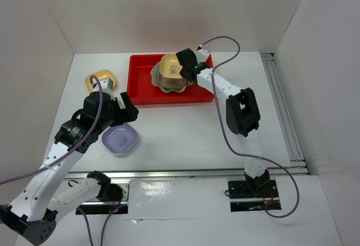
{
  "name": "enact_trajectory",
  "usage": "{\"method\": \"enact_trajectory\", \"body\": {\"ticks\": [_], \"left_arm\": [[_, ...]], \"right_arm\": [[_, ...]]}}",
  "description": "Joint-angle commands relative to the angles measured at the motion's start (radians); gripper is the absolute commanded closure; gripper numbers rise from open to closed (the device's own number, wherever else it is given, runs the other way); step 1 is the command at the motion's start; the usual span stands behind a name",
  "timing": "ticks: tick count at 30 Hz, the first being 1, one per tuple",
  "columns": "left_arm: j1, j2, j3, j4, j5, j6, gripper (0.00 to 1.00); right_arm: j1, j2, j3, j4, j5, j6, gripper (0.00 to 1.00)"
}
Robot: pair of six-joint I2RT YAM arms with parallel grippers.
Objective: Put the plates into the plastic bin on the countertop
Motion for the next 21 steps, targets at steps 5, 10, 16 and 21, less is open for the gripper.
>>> {"method": "enact_trajectory", "body": {"ticks": [5, 10, 16, 21], "left_arm": [[0.006, -0.029, 0.0, 0.011, -0.007, 0.013, 0.0], [0.006, -0.029, 0.0, 0.011, 0.004, 0.013, 0.0], [0.006, -0.038, 0.0, 0.011, 0.004, 0.013, 0.0], [0.006, -0.038, 0.0, 0.011, 0.004, 0.013, 0.0]], "right_arm": [[0.01, 0.038, 0.095, -0.007, -0.021, -0.013, 0.87], [0.028, 0.048, 0.116, -0.016, -0.021, -0.04, 0.77], [0.028, 0.028, 0.116, -0.004, -0.012, -0.04, 0.6], [0.028, 0.007, 0.116, 0.005, -0.012, -0.06, 0.39]]}}
